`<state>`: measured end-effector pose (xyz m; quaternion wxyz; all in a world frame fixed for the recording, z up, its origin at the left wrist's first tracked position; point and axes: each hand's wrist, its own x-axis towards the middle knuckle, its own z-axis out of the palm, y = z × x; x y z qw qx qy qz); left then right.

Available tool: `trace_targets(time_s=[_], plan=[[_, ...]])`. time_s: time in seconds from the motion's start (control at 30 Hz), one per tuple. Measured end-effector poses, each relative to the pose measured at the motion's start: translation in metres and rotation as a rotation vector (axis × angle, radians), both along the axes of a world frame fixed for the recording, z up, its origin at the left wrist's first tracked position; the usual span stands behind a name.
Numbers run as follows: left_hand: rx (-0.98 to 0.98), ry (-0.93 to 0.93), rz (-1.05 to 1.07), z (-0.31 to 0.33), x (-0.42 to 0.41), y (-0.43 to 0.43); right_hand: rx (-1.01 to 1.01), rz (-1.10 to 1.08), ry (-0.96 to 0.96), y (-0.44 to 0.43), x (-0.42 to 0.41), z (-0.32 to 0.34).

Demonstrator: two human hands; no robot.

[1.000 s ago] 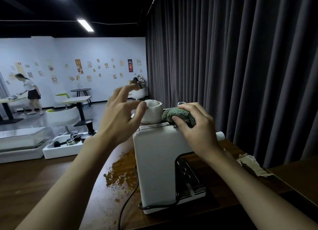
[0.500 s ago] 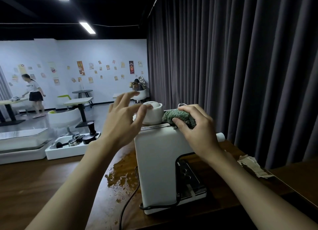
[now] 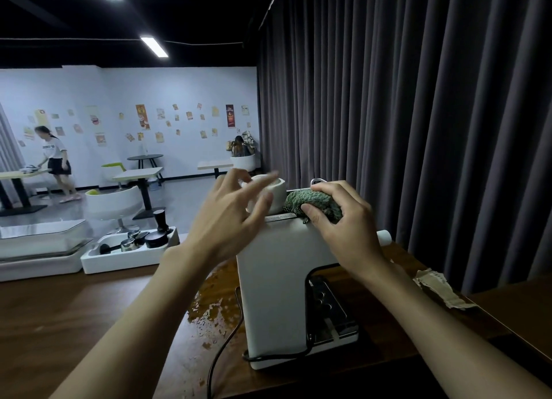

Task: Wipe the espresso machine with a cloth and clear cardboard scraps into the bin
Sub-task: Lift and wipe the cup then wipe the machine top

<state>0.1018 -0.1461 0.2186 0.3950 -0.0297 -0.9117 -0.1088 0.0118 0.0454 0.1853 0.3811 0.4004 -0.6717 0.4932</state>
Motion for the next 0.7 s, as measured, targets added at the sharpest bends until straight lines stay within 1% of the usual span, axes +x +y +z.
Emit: trace_targets(time_s=[0.07,0.17,0.23,0.4,0.53,0.63,0.7], plan=[[-0.020,-0.029,-0.008,-0.002,0.001,-0.004,0.007,0.003,-0.009,0.001,0.001,0.000],[0.038,-0.071,-0.051,-0.004,0.007,-0.015,0.006,0.004,-0.022,0.001,0.001,0.001],[0.058,-0.098,-0.039,-0.006,0.010,-0.019,0.000,0.008,-0.030,0.001,0.001,0.002],[0.237,-0.023,0.025,0.009,-0.003,0.001,-0.005,0.013,-0.037,0.002,0.002,0.001],[0.268,0.003,0.094,0.017,-0.018,0.016,-0.015,0.024,-0.055,0.003,0.003,0.000],[0.341,0.013,0.026,0.016,-0.019,0.013,-0.050,0.042,-0.088,0.005,0.004,0.001],[0.456,-0.054,-0.120,0.016,-0.018,0.005,-0.084,0.042,-0.096,0.007,0.005,0.001]])
